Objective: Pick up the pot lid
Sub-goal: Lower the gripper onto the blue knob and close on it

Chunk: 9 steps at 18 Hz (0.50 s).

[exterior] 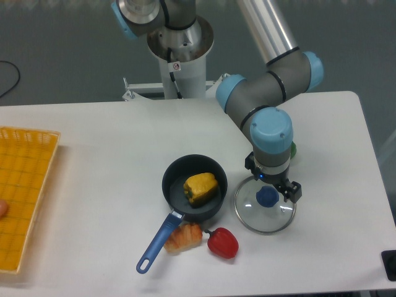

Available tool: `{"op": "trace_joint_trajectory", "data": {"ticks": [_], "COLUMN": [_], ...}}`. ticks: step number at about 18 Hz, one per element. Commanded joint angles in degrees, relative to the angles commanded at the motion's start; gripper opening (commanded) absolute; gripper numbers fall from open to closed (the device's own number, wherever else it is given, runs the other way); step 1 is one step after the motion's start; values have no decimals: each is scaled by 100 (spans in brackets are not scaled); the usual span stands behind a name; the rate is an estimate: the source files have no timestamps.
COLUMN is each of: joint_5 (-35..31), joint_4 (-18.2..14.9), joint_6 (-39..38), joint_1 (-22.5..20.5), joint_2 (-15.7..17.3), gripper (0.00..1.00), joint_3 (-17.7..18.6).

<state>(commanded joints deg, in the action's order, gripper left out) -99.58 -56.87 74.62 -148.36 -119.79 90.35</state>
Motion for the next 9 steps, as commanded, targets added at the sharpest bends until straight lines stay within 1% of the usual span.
{"op": "trace_joint_trajectory", "data": {"ticks": [4, 9], "joint_5": [17, 35], "joint_4": [26, 35], "joint_6": [-62, -79], "joint_1": [18, 26], "joint_2": [-114, -176], "gripper": [100, 100], "joint_3": [-9, 0]}}
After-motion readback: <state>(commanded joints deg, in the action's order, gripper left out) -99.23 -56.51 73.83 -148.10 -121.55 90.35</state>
